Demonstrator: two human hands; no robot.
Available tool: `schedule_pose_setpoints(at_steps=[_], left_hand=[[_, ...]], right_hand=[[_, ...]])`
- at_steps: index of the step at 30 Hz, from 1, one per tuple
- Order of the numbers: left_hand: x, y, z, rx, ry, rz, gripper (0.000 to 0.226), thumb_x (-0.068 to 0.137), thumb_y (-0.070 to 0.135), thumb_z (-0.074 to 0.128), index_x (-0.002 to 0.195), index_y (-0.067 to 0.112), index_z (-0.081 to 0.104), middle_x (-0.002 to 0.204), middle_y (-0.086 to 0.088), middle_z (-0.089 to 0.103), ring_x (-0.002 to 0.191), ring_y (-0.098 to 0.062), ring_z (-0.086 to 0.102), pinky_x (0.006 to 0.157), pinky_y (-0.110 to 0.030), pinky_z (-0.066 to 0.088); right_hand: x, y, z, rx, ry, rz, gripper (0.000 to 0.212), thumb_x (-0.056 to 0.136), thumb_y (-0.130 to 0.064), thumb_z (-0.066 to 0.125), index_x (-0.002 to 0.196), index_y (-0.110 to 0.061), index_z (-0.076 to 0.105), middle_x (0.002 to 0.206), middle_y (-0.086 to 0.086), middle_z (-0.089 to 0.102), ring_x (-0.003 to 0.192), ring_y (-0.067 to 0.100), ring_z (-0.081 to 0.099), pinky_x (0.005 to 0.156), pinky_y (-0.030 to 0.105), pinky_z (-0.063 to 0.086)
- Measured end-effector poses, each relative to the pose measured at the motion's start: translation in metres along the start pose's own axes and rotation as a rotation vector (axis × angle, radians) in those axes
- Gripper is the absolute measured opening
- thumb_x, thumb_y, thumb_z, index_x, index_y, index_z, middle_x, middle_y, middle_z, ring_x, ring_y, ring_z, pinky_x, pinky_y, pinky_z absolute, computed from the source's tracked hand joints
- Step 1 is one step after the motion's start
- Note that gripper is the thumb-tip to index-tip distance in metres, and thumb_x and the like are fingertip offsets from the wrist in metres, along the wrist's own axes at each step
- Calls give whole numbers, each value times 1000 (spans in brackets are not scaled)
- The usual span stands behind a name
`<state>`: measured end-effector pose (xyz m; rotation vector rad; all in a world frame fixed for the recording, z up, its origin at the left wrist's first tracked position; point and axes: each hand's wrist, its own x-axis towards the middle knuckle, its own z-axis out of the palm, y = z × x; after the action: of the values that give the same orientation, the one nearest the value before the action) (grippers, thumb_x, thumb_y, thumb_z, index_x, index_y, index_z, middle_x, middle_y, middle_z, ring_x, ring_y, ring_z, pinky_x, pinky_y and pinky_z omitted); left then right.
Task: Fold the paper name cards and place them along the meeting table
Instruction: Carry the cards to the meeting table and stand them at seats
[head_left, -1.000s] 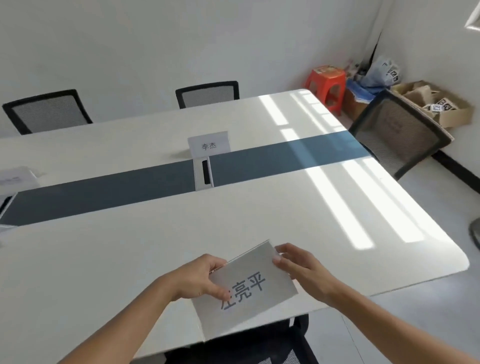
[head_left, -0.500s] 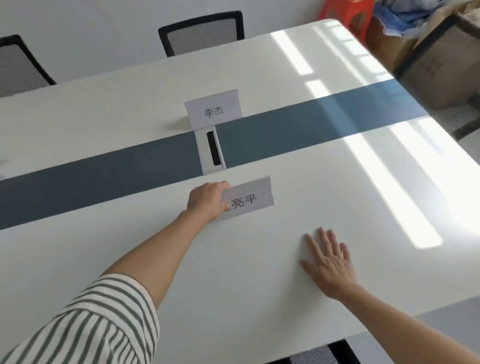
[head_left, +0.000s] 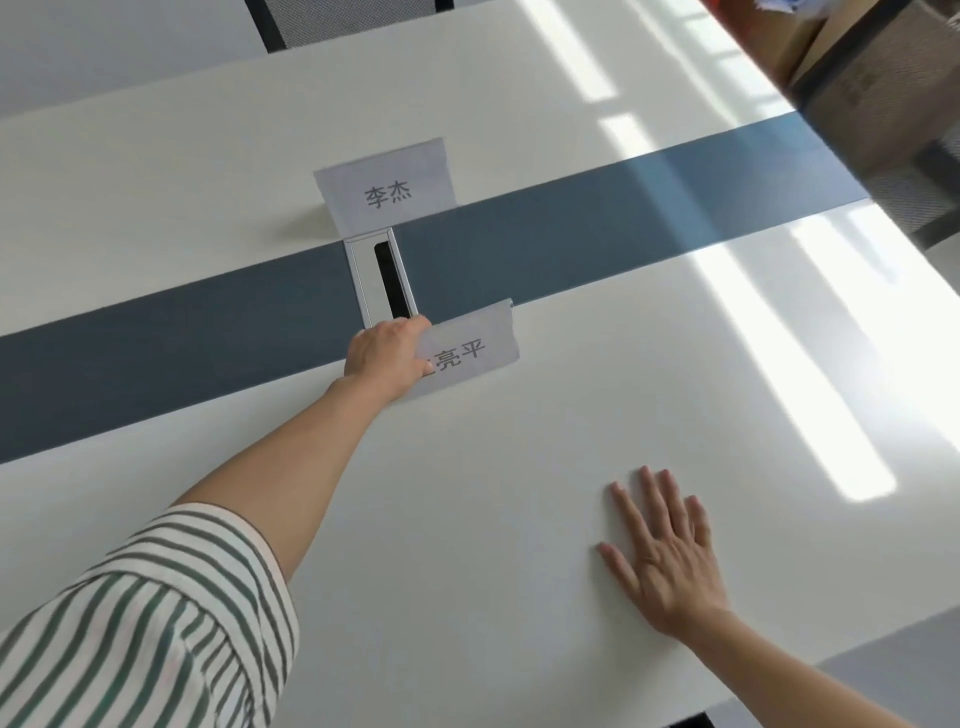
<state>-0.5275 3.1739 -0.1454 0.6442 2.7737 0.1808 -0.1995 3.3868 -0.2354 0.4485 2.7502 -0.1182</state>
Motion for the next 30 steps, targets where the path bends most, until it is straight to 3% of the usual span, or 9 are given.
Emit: schedule_pose_setpoints(at_steps=[9, 12, 15, 17, 21, 23, 25, 27, 30], left_hand=[[7, -9, 3, 96, -94, 68, 61, 83, 39, 67, 136, 23, 41, 133, -6, 54, 121, -30, 49, 97, -43, 35], [-7, -5, -3, 74, 33, 38, 68, 81, 38, 68, 139, 19, 39, 135, -9, 48, 126, -31, 42, 101, -44, 33], [-38, 7, -15, -48, 209, 29, 47, 86, 28, 61, 130, 13, 50, 126, -11, 54, 117, -32, 47, 96, -42, 36], [-70, 16, -23, -172, 189, 11, 37, 89, 26, 56, 123, 13, 57, 121, -9, 60, 111, -32, 53, 93, -41, 42], [-155, 21, -23, -541, -25, -145, 30, 87, 29, 60, 115, 18, 62, 100, -1, 65, 94, -22, 61, 88, -36, 50], [-205, 22, -17, -697, -99, -213, 28, 87, 28, 62, 114, 18, 63, 92, 3, 63, 85, -15, 60, 84, -30, 50], [-257, 25, -10, -796, -129, -283, 25, 87, 26, 64, 111, 19, 63, 90, 4, 62, 82, -11, 60, 78, -23, 47], [-307, 29, -4, -883, -123, -361, 21, 87, 24, 65, 108, 21, 65, 93, 1, 65, 86, -12, 64, 79, -21, 48], [-379, 43, 4, -1018, -54, -469, 15, 88, 21, 64, 103, 23, 66, 93, -2, 71, 87, -13, 70, 85, -31, 53]], right_hand=[[-1, -1, -3, -18, -49, -8, 72, 92, -66, 19, 152, -26, 23, 160, 7, 18, 148, 29, 4, 116, 46, 4], [-1, -1, -9, -9, -84, -3, 72, 92, -67, 18, 152, -26, 21, 160, 8, 16, 148, 25, -5, 116, 43, -3], [-2, -6, -22, 18, -112, -25, 78, 87, -70, 3, 151, -28, -8, 159, 6, -14, 145, 22, -28, 117, 42, -11], [-3, -8, -36, 65, -195, -29, 78, 88, -69, 11, 150, -30, -16, 157, 3, -27, 145, 25, -28, 119, 45, -7], [-5, -4, -67, 146, -238, -64, 70, 91, -55, 46, 151, -29, 24, 163, 4, 7, 150, 24, 6, 116, 41, 24], [-11, 0, -80, 251, -246, -44, 55, 90, -49, 53, 139, -26, 47, 151, 2, 41, 138, 22, 37, 107, 34, 37], [-25, 3, -91, 386, -279, -13, 48, 89, -48, 57, 130, -24, 57, 127, -2, 65, 116, 19, 59, 96, 32, 47], [-45, 6, -98, 468, -306, -32, 45, 87, -48, 59, 125, -25, 61, 109, -7, 71, 101, 16, 66, 89, 33, 51], [-82, 12, -101, 530, -313, -118, 38, 86, -45, 62, 120, -26, 63, 97, -13, 70, 94, 11, 67, 86, 32, 52]])
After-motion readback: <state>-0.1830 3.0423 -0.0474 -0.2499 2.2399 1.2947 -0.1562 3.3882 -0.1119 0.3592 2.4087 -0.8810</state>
